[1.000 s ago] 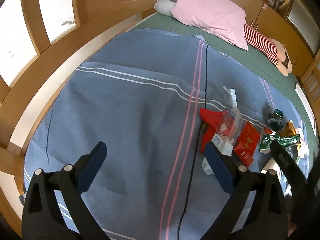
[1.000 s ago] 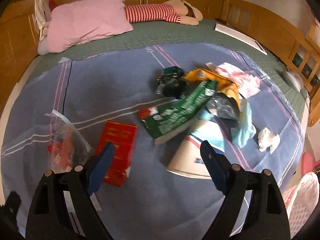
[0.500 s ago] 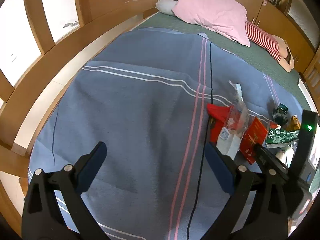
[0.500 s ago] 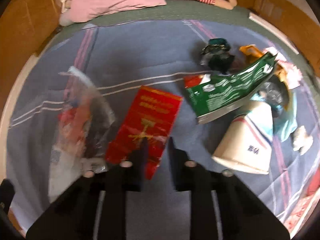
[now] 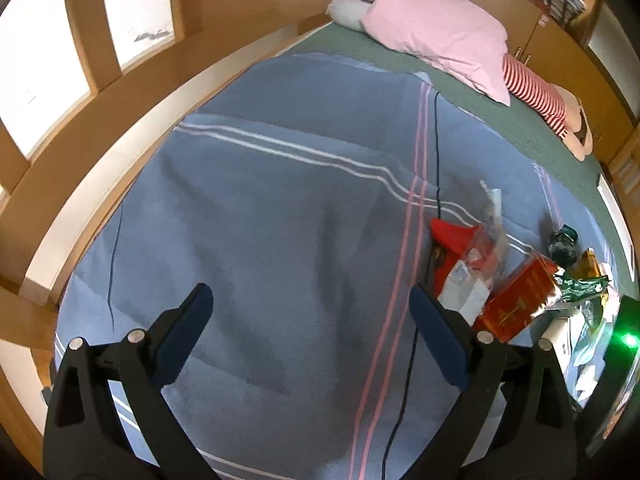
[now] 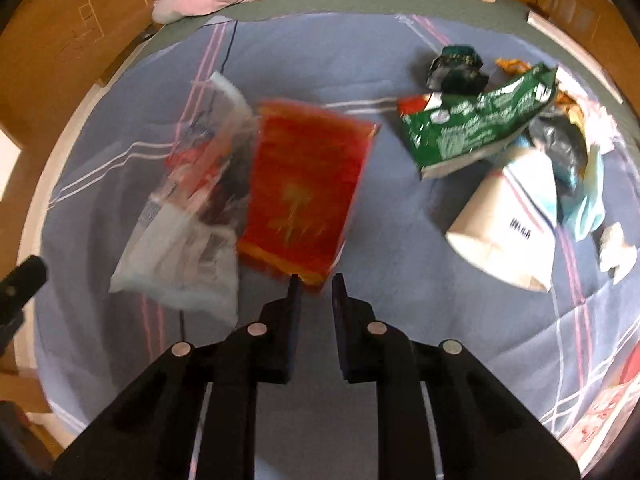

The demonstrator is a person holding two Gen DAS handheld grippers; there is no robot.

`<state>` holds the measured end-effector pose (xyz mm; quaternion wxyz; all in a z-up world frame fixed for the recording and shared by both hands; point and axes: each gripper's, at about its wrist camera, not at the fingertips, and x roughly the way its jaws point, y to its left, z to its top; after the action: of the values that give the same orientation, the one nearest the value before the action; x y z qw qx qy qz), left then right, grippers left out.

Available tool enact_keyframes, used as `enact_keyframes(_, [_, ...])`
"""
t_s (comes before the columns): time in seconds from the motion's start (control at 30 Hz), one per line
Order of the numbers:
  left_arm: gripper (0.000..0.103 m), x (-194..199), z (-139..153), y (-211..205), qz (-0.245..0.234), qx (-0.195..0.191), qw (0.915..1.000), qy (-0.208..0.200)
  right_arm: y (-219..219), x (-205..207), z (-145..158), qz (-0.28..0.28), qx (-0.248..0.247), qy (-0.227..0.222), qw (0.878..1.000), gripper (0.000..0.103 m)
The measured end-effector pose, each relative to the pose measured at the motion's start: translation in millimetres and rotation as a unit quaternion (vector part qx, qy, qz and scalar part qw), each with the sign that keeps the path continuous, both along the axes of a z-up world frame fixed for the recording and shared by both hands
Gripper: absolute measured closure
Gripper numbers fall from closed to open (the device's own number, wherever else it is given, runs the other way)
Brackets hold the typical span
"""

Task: Collect trash
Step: 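Move both tools toward the red cigarette box and clear plastic bag, then grasp the clear plastic bag with the left tool while the right grasps the red cigarette box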

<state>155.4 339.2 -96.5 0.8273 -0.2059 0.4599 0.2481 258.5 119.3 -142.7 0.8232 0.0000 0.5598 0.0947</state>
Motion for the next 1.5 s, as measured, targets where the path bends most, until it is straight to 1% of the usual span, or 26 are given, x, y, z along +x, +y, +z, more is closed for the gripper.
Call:
enact_keyframes(0.1, [0.005,0.7,-2.7,-5.6,-0.010,0.002,0.9999,0.009,-4.6,-2.4,7.9,-0.005,0.022,0.005,1.000,0.085])
enact_keyframes(0.2, [0.005,2.2,-2.3,-11.8,-0.017,0.013,0.9997,0.013,-8.5,-9.5,23.2,-0.003,0.025,-0.015,1.000,0.085])
enact_keyframes(0.3, [0.005,3.1,-3.2,-14.5,-0.018,0.009,0.9997,0.013,-13.5,-12.6,32.4,-0.006,0.033,-0.023,0.999,0.085])
enact_keyframes(0.47, [0.005,3.9,-3.4,-20.1,-0.025,0.009,0.9996,0.012,-22.3,-12.6,44.1,-0.019,0.057,-0.019,0.998,0.085])
enact_keyframes(0.53, [0.005,3.9,-3.2,-18.8,-0.026,0.006,0.9996,0.011,-21.9,-13.6,50.3,-0.023,0.054,-0.027,0.998,0.084])
enact_keyframes(0.6, [0.005,3.1,-3.4,-16.3,-0.023,0.002,0.9997,0.008,-23.4,-16.0,54.5,-0.026,0.061,-0.027,0.997,0.079])
enact_keyframes(0.63, [0.005,1.7,-3.3,-14.2,-0.021,-0.002,0.9998,0.006,-23.5,-17.7,57.0,-0.030,0.064,-0.028,0.997,0.073])
enact_keyframes(0.67, [0.005,0.8,-3.3,-13.2,-0.021,-0.004,0.9998,0.005,-24.1,-18.4,58.8,-0.032,0.063,-0.030,0.997,0.061])
enact_keyframes(0.73, [0.005,-1.4,-3.2,-11.5,-0.018,0.000,0.9998,0.007,-26.7,-21.8,64.9,-0.044,0.058,-0.039,0.997,0.052])
enact_keyframes(0.83, [0.005,-2.3,-2.0,-14.8,-0.023,0.010,0.9997,0.006,-32.5,-24.4,75.4,-0.060,0.051,-0.064,0.995,0.050])
enact_keyframes(0.9, [0.005,-1.6,-2.6,-17.6,-0.030,0.009,0.9995,0.005,-36.3,-25.3,81.3,-0.063,0.049,-0.073,0.994,0.049])
enact_keyframes(1.03, [0.005,0.2,-5.5,-20.5,-0.035,0.006,0.9993,0.008,-48.5,-29.9,95.7,-0.070,0.035,-0.099,0.992,0.048])
enact_keyframes(1.1, [0.005,1.8,-5.1,-23.1,-0.042,0.006,0.9991,0.007,-61.4,-33.4,107.1,-0.080,0.042,-0.101,0.991,0.048])
enact_keyframes(1.13, [0.005,2.6,-4.6,-25.0,-0.048,0.006,0.9988,0.004,-70.4,-36.4,115.0,-0.086,0.054,-0.096,0.990,0.048])
enact_keyframes(1.2, [0.005,3.2,-3.8,-26.9,-0.053,0.008,0.9985,-0.001,-82.5,-43.3,129.3,-0.098,0.073,-0.089,0.989,0.043])
enact_keyframes(1.23, [0.005,3.0,-3.8,-26.8,-0.056,0.009,0.9984,-0.004,-86.3,-46.3,138.4,-0.096,0.078,-0.086,0.989,0.038])
enact_keyframes(1.3, [0.005,1.6,-3.9,-24.3,-0.057,0.008,0.9983,-0.007,-86.3,-48.3,152.3,-0.082,0.086,-0.081,0.990,0.034])
enact_keyframes(1.33, [0.005,-1.4,-2.4,-21.3,-0.054,0.008,0.9984,-0.011,-85.1,-49.9,158.3,-0.076,0.087,-0.088,0.989,0.031])
enact_keyframes(1.37, [0.005,-3.9,-1.1,-19.6,-0.050,0.010,0.9986,-0.015,-82.7,-52.4,164.9,-0.067,0.081,-0.106,0.989,0.026])
enact_keyframes(1.43, [0.005,-11.5,2.5,-15.2,-0.037,0.012,0.9989,-0.027,-73.8,-58.4,166.9,-0.057,0.043,-0.168,0.983,0.018])
enact_keyframes(1.47, [0.005,-14.6,3.4,-12.4,-0.029,0.011,0.9991,-0.029,-71.4,-58.7,161.7,-0.055,0.034,-0.181,0.981,0.017])
enact_keyframes(1.5, [0.005,-18.0,3.4,-10.1,-0.020,0.006,0.9993,-0.031,-68.2,-54.2,149.7,-0.045,0.030,-0.173,0.983,0.017])
